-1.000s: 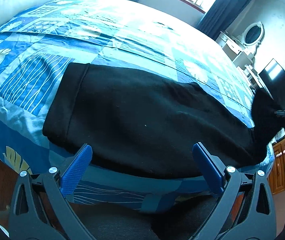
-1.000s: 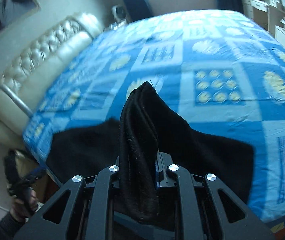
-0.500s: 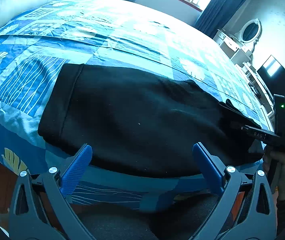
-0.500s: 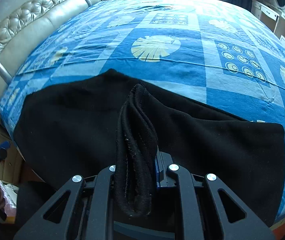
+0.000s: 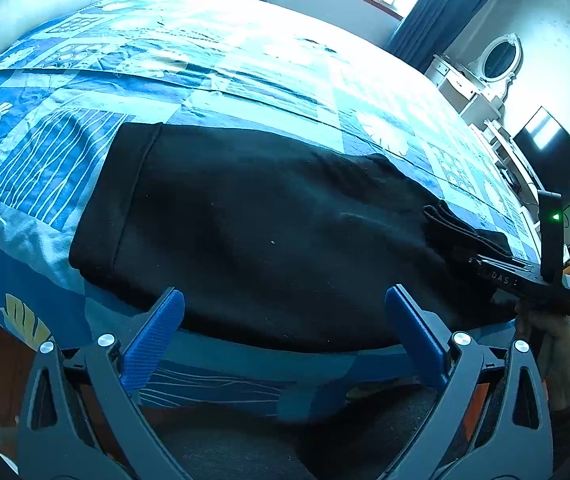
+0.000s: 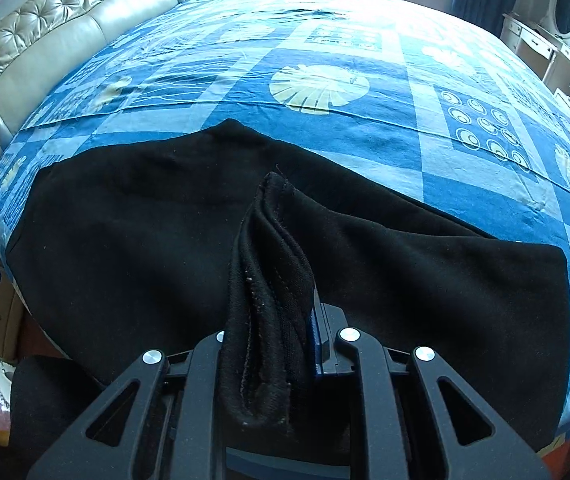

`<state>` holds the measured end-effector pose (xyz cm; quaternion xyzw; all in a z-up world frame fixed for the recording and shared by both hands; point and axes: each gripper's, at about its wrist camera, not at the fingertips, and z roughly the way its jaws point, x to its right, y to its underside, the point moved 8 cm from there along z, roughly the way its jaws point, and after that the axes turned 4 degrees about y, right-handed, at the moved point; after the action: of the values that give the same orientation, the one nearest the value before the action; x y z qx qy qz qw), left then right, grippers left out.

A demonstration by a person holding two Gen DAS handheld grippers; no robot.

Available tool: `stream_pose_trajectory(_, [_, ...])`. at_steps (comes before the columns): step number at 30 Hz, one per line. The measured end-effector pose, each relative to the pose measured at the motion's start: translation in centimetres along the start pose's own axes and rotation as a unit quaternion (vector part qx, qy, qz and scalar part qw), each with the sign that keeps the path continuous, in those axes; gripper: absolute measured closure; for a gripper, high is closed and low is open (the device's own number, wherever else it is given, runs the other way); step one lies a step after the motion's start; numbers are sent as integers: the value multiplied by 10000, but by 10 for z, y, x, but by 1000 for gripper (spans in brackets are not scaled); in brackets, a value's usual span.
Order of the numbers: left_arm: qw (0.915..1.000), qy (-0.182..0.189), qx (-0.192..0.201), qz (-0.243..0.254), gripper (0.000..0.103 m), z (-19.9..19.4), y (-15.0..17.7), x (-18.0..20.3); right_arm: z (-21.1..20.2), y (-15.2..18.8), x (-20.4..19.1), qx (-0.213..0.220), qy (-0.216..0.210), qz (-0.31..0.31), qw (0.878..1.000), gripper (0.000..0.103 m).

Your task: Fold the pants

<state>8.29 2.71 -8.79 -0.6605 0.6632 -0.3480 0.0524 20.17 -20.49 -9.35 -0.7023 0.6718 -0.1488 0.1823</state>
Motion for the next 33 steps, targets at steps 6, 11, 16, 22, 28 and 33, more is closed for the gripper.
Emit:
stream_pose_trajectory(6, [10000,13,-16,4,3,1,1,1,-6,1,-7,64,-55,89,9999,75])
stream_pose_trajectory(11, [10000,13,-21,2,3,1,2,1,-13,3,-16,130,-217,137,9996,65])
stream_pose_trajectory(16, [10000,28,-20,-4,3,2,4,3,-20,4,-28,179,-560,255,9979,64])
stream_pose_trajectory(22, [10000,36,-36,-5,3,2,5,4,-17,8,-35,109,-910,491,9946,54])
stream_pose_trajectory(28, [9999,95,-62,-10,3,2,5,6,3,20,-37,33,-1381,845,9868,42])
stream_pose_trajectory(33, [9999,106,-77,-12,3,2,6,8,-15,15,-40,355,-1898,1010,9760,27])
